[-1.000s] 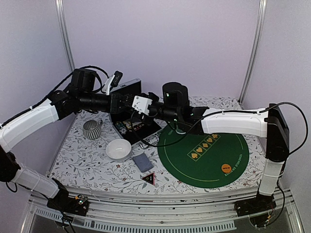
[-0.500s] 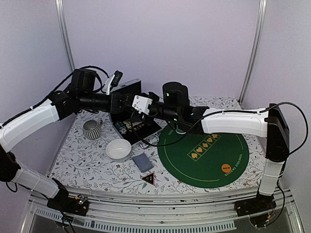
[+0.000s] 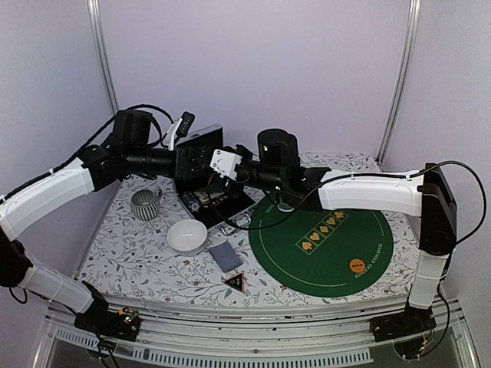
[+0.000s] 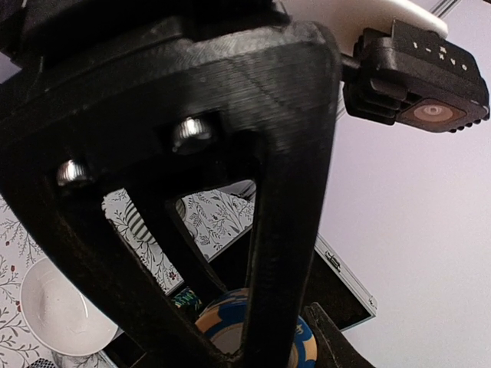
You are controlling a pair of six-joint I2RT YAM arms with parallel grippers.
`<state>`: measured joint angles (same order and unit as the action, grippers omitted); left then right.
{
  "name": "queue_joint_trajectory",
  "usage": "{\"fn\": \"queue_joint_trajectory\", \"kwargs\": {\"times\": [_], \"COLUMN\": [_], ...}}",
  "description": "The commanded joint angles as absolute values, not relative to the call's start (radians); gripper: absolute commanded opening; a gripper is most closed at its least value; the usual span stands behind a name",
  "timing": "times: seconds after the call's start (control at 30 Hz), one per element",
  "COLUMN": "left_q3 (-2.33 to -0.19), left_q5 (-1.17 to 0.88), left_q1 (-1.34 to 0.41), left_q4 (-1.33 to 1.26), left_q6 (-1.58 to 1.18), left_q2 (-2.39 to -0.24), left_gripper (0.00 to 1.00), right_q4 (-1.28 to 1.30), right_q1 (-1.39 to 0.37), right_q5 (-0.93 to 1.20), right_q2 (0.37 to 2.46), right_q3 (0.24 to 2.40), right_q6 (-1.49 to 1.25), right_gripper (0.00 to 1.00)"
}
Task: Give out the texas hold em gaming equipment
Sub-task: Pass from the left arm to the right
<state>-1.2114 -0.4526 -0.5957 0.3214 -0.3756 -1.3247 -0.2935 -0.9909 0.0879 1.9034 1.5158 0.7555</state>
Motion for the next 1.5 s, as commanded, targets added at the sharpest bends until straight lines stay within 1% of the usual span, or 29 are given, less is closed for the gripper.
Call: {"fn": "queue_joint_trajectory", "kwargs": {"times": [0.0, 0.13, 0.17, 0.23, 0.3, 0.33, 0.57, 0.73, 0.97, 1.07, 1.3, 1.47], "left_q3": [-1.205, -1.204, -1.203, -1.199, -1.192, -1.191, -1.193, -1.182, -1.151, -1.126, -1.098, -1.090], "left_q5": [-0.486, -0.468, -0.460, -0.444, -0.432, -0.427, -0.401, -0.383, -0.359, -0.350, -0.335, -0.329], "left_q1": [-0.602, -0.594, -0.589, -0.580, -0.569, -0.563, -0.508, -0.467, -0.434, -0.426, -0.415, -0.407], "left_q4": [0.283, 0.289, 0.288, 0.287, 0.283, 0.283, 0.318, 0.347, 0.377, 0.386, 0.407, 0.416], "left_q6": [-0.369, -0.363, -0.361, -0.362, -0.360, -0.357, -0.331, -0.293, -0.225, -0.202, -0.139, -0.108], "left_q2": [-1.319, -1.312, -1.307, -1.295, -1.281, -1.275, -1.258, -1.245, -1.221, -1.209, -1.184, -1.183], "left_gripper": [0.42, 0.56, 0.61, 0.76, 0.94, 0.98, 0.98, 0.98, 0.98, 0.98, 0.98, 0.98], "right_q4": [-0.299, -0.284, -0.279, -0.262, -0.249, -0.245, -0.150, 0.008, 0.220, 0.323, 0.524, 0.591], "right_q1": [-0.981, -0.979, -0.977, -0.968, -0.952, -0.943, -0.885, -0.816, -0.712, -0.708, -0.715, -0.793], "right_q5": [0.092, 0.101, 0.103, 0.119, 0.144, 0.152, 0.146, 0.104, 0.007, -0.029, -0.011, -0.032], "right_q2": [1.894, 1.893, 1.892, 1.887, 1.876, 1.870, 1.804, 1.718, 1.563, 1.524, 1.475, 1.475], "right_q3": [1.527, 1.532, 1.532, 1.531, 1.517, 1.508, 1.434, 1.356, 1.153, 1.093, 0.977, 0.923], "right_q6": [0.738, 0.736, 0.733, 0.707, 0.670, 0.638, 0.520, 0.387, 0.145, 0.050, -0.213, -0.332], "right_gripper": [0.01, 0.01, 0.02, 0.01, 0.01, 0.01, 0.01, 0.01, 0.01, 0.02, 0.01, 0.01]}}
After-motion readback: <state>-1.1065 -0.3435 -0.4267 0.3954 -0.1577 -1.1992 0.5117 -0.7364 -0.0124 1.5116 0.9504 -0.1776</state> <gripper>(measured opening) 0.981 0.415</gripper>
